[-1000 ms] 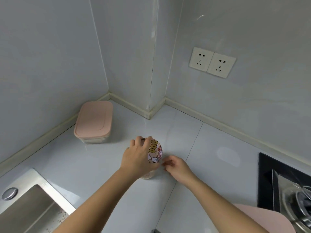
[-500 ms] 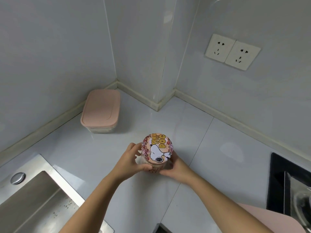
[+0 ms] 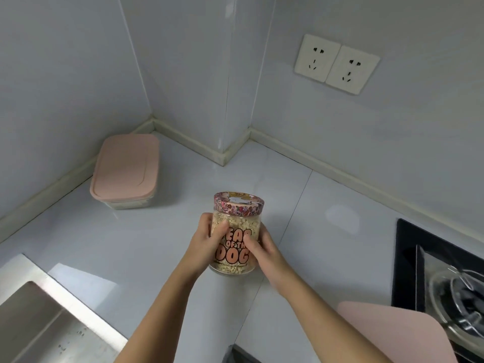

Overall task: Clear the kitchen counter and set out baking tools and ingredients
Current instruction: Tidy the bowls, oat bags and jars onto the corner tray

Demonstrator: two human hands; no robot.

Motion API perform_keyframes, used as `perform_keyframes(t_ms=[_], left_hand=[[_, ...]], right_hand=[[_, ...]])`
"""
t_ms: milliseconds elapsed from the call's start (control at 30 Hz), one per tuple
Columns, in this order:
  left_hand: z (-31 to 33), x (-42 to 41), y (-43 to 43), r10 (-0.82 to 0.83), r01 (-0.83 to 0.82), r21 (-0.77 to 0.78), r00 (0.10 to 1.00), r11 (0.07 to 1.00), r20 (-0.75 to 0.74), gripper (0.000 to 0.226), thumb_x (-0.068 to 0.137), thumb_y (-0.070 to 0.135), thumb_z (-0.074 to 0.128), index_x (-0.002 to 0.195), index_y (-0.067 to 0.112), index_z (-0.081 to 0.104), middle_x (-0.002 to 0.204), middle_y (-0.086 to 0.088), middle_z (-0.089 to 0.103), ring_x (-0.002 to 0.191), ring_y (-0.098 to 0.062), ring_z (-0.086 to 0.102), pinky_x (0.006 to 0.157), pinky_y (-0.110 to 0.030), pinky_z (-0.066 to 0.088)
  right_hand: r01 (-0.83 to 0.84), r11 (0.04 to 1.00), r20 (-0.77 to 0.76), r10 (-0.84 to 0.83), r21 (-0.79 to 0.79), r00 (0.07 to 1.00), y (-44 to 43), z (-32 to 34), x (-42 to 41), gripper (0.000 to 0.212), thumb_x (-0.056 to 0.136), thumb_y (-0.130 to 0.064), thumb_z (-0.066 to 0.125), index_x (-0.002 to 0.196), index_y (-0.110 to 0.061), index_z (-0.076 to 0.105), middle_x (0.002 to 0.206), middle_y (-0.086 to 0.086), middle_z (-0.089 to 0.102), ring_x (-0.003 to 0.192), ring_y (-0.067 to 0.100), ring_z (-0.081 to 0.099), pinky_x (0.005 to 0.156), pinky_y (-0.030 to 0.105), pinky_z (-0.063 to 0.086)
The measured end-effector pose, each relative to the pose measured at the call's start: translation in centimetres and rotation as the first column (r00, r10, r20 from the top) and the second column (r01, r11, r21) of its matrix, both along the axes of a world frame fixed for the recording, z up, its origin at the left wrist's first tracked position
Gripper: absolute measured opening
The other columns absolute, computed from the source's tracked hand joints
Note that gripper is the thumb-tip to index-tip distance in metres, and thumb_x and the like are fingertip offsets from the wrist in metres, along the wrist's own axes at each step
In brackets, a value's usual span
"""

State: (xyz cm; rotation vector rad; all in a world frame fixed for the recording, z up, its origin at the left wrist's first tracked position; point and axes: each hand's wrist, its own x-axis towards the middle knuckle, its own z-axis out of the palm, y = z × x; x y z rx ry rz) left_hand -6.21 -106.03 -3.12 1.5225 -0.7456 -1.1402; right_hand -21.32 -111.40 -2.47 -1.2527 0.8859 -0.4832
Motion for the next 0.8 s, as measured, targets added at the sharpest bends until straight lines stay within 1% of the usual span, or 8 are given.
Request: perform_keyframes(t_ms=[167, 300, 367, 500, 633, 700, 767, 800], left_hand=[[3.6, -6.6, -0.8, 0.153, -0.153, 0.041, 0.988, 0.987, 0.025, 0.049, 0.085, 0.066, 0.045, 0.104, 0.021, 0.048, 0.099, 0.003, 0.063, 0.091, -0.01, 0.064, 0.075, -0.033, 0.054], [5.7, -10.9, -0.8, 0.163, -0.166, 0.077, 0.986, 0.983, 0.036, 0.045, 0.093, 0.059, 0.035, 0.105, 0.019, 0.053, 0.097, 0.005, 0.062, 0.089, -0.008, 0.061, 0.072, -0.029, 0.048], [6.5, -13.3, -0.3, 0.123, -0.126, 0.05, 0.99, 0.991, 0.064, 0.047, 0.094, 0.06, 0.032, 0.103, 0.022, 0.057, 0.097, 0.005, 0.063, 0.091, -0.008, 0.061, 0.073, -0.029, 0.048], [8.4, -18.7, 0.7, 0.015, -0.015, -0.001, 0.989, 1.0, 0.144, 0.046, 0.094, 0.06, 0.029, 0.101, 0.024, 0.058, 0.094, 0.009, 0.063, 0.088, -0.003, 0.058, 0.067, -0.024, 0.042], [10.6, -25.9, 3.5, -0.093, 0.124, -0.189, 0.982, 0.974, 0.165, 0.048, 0.088, 0.065, 0.036, 0.104, 0.026, 0.058, 0.09, 0.015, 0.066, 0.088, -0.001, 0.063, 0.066, -0.016, 0.046], [11.3, -29.2, 4.9, -0.106, 0.147, -0.276, 0.981, 0.95, 0.16, 0.058, 0.08, 0.073, 0.033, 0.107, 0.028, 0.057, 0.093, 0.021, 0.067, 0.09, 0.001, 0.063, 0.073, -0.016, 0.049], [12.5, -33.6, 6.6, -0.13, 0.183, -0.256, 0.969, 0.949, 0.21, 0.054, 0.081, 0.078, 0.027, 0.101, 0.036, 0.056, 0.088, 0.017, 0.066, 0.088, -0.002, 0.063, 0.082, -0.022, 0.051], [13.1, -35.4, 7.5, -0.139, 0.191, -0.221, 0.963, 0.956, 0.231, 0.049, 0.086, 0.074, 0.025, 0.097, 0.036, 0.054, 0.082, 0.014, 0.064, 0.082, 0.002, 0.06, 0.078, -0.013, 0.049]], right_hand=[[0.274, 0.96, 0.005, -0.274, -0.053, 0.962, 0.7, 2.8, -2.9, 0.05, 0.084, -0.053, 0.048, 0.128, -0.03, 0.049, 0.116, -0.01, 0.065, 0.101, -0.001, 0.064, 0.077, 0.019, 0.053], [0.39, 0.908, -0.079, -0.405, -0.152, 0.911, 1.6, 4.2, -6.6, 0.054, 0.085, -0.067, 0.04, 0.121, -0.03, 0.054, 0.106, -0.011, 0.067, 0.095, 0.001, 0.066, 0.082, 0.026, 0.053], [0.453, 0.869, -0.086, -0.476, -0.196, 0.875, 2.6, 4.6, -9.1, 0.05, 0.087, -0.063, 0.037, 0.117, -0.029, 0.056, 0.103, -0.009, 0.068, 0.093, 0.003, 0.066, 0.082, 0.028, 0.053], [0.563, 0.796, 0.023, -0.573, -0.223, 0.819, 5.3, 6.4, -14.7, 0.034, 0.099, -0.046, 0.035, 0.114, -0.024, 0.057, 0.098, -0.009, 0.068, 0.091, 0.002, 0.066, 0.072, 0.017, 0.05], [0.629, 0.684, 0.181, -0.61, -0.37, 0.771, 9.1, 8.8, -21.8, 0.042, 0.1, -0.045, 0.037, 0.132, -0.02, 0.046, 0.11, -0.022, 0.064, 0.104, -0.004, 0.06, 0.079, 0.011, 0.048], [0.64, 0.618, 0.22, -0.619, -0.456, 0.754, 10.7, 9.8, -25.2, 0.05, 0.097, -0.047, 0.035, 0.139, -0.02, 0.041, 0.122, -0.02, 0.06, 0.115, 0.001, 0.057, 0.09, 0.018, 0.048], [0.663, 0.585, 0.207, -0.657, -0.467, 0.725, 12.5, 10.5, -29.4, 0.053, 0.093, -0.053, 0.032, 0.137, -0.026, 0.044, 0.122, -0.014, 0.061, 0.114, 0.005, 0.058, 0.096, 0.031, 0.05], [0.673, 0.583, 0.2, -0.67, -0.455, 0.715, 13.3, 10.7, -31.0, 0.051, 0.093, -0.055, 0.032, 0.135, -0.03, 0.046, 0.12, -0.013, 0.062, 0.112, 0.005, 0.059, 0.097, 0.037, 0.051]])
